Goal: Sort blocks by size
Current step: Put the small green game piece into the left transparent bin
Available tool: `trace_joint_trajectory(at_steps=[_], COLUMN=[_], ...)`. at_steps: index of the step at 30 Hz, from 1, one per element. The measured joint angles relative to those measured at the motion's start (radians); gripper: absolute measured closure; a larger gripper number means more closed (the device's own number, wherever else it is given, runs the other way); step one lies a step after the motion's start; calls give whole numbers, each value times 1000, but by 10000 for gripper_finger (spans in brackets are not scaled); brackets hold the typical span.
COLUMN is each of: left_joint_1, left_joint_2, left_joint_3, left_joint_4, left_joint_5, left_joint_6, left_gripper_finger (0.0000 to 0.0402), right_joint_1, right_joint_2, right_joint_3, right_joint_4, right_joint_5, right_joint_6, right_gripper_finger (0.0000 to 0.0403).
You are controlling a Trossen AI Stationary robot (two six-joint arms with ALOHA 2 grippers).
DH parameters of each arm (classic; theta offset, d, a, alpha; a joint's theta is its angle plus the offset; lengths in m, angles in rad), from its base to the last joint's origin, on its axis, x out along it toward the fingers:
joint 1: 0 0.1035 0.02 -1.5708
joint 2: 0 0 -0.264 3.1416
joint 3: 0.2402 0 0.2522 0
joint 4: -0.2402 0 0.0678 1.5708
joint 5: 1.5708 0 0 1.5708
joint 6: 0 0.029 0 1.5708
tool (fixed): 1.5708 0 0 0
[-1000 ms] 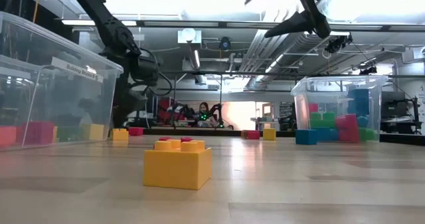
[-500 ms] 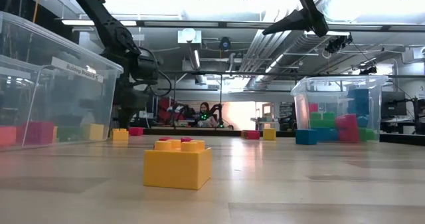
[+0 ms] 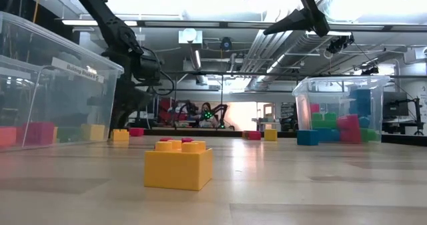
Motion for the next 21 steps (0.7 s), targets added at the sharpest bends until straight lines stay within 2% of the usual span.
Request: trace_joint_trajectory(at_steps=[6, 12, 16, 21], left_joint_1=[-50, -125, -209, -361], left_joint_2=[-102, -317, -475, -610], left_joint_3=[89, 161, 162, 161], left_joint_4=[-40, 50, 50, -77], left_joint_5=[174, 297, 306, 306], left_joint_6=[-154, -368, -466, -606], left_gripper_finger=[302, 302, 302, 302], right_joint_1=[0, 0, 0, 0], right_joint_2=[0, 0, 0, 0], right_joint_3=[0, 0, 0, 0], right_joint_4=[0, -1, -3, -4], right_joint_5=[-2, -2, -7, -13], right_joint_6=[-34, -55, -75, -84], right_gripper_finger=[71, 71, 71, 71])
